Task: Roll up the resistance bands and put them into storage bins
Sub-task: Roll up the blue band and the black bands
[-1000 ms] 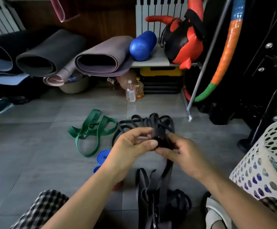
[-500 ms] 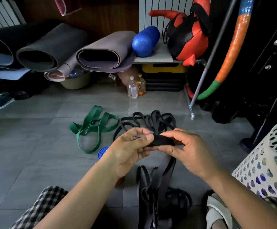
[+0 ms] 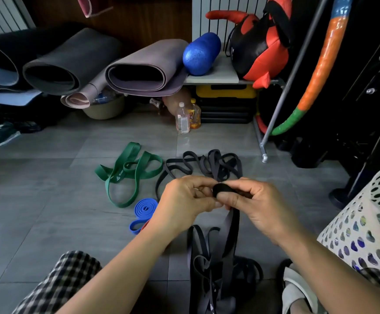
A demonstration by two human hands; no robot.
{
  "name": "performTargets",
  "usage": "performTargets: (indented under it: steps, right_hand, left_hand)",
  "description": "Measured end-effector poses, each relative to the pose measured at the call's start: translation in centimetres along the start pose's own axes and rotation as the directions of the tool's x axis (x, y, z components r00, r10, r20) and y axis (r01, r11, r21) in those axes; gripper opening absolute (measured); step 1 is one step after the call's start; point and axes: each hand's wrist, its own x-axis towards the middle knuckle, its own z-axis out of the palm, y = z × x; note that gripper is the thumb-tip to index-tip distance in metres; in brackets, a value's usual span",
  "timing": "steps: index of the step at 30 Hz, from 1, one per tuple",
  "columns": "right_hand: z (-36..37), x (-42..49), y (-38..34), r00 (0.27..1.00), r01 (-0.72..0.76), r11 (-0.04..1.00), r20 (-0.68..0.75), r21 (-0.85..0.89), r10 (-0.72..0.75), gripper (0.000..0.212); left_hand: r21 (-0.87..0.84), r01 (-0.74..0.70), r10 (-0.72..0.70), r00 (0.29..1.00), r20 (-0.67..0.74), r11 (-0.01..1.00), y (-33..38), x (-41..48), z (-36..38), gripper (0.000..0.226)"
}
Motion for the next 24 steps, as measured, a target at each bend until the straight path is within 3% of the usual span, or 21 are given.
performTargets:
  steps: [5,9,14,19,24]
  right_hand:
    - [0.1,-0.2,-0.2,0.998,0.063,0.965,0.033,-0.254,-0.056,0.042]
    - [-0.4,-0.2,-0.4,0.993,0.082,0.95,0.108,-0.301,-0.052,0.046]
    - [-0.8,-0.4,-0.3,0.993,0.106,0.927,0.085,-0.36,-0.081,0.044]
    - [-1.5,-0.4,-0.6,0.999,-0.031,0.999,-0.014,0.034,0.031,0.034]
    - [-0.7,-0.4,-0.1,0.998,-0.004,0.989,-0.065,0.148,0.014,0.033]
  left_hand:
    - [-0.184,0.024,-0.034,0.998,-0.055,0.983,-0.1,-0.3,0.1,0.033]
    - [-0.12,-0.06,0.056,0.998,-0.036,0.991,-0.3,-0.4,0.3,0.037]
    - [-0.098,-0.105,0.101,0.994,-0.046,0.99,-0.4,-0.5,0.5,0.034]
    - [-0.33,0.0,0.018,0.999,0.051,0.944,-0.3,-0.3,0.2,0.025]
    - [-0.612,0.041,0.006,0.997,0.075,0.789,-0.9,0.0,0.3,0.021]
